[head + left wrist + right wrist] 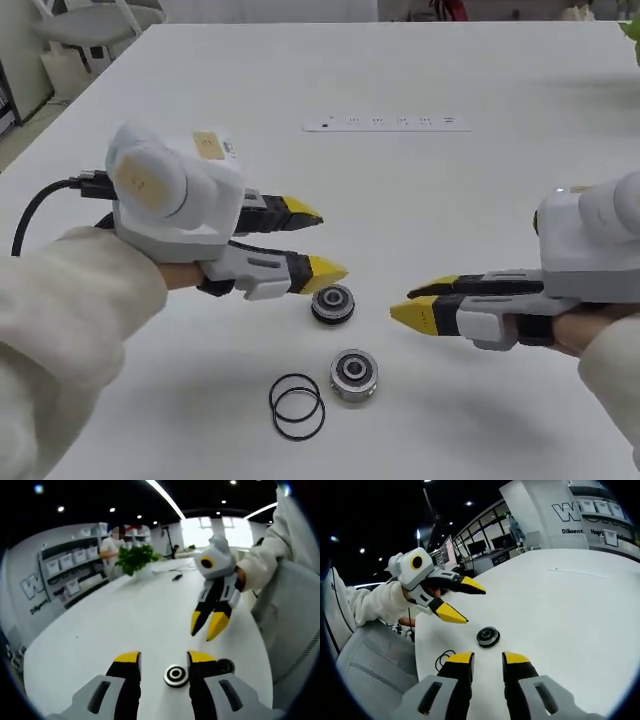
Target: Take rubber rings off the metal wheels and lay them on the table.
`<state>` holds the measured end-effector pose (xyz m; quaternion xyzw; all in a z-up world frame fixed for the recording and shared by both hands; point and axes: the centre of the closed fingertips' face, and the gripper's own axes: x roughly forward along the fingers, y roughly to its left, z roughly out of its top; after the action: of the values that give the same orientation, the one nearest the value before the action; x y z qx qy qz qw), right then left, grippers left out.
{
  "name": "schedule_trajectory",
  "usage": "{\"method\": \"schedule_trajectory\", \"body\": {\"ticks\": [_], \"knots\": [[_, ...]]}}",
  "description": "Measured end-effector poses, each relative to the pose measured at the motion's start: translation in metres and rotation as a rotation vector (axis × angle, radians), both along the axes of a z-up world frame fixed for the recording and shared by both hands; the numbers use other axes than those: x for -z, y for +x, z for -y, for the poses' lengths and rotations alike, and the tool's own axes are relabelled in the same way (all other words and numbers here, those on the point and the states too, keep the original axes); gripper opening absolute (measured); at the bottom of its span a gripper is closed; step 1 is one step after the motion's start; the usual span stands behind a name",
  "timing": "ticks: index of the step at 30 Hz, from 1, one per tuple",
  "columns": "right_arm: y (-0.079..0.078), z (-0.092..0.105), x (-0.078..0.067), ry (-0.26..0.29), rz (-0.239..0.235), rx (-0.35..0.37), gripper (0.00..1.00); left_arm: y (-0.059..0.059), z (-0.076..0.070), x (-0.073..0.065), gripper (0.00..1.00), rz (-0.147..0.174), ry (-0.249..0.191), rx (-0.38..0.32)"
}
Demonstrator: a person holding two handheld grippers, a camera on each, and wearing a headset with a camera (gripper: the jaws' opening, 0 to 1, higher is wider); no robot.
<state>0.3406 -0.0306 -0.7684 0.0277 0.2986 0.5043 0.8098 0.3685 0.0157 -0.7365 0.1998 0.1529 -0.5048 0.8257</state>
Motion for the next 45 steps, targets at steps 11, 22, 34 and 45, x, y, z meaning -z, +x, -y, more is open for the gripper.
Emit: {"method": "schedule_trajectory", "body": {"ticks": [11,22,34,45], "knots": [[0.001,0.000,0.003,0.004,-0.007,0.002,0.20,-0.005,0.003,0.029,0.30,-0.047,0.041,0.025],[0.001,0.001,0.005,0.006,-0.010,0.006,0.19,-0.002,0.002,0.041,0.22,-0.117,0.002,-0.030],[0.002,0.002,0.005,0.010,-0.012,0.010,0.19,-0.003,-0.001,0.055,0.15,-0.157,0.011,-0.050],[0.001,-0.001,0.011,-0.016,-0.001,-0.009,0.20,-0.006,0.003,0.057,0.14,-0.162,0.013,-0.042]]}}
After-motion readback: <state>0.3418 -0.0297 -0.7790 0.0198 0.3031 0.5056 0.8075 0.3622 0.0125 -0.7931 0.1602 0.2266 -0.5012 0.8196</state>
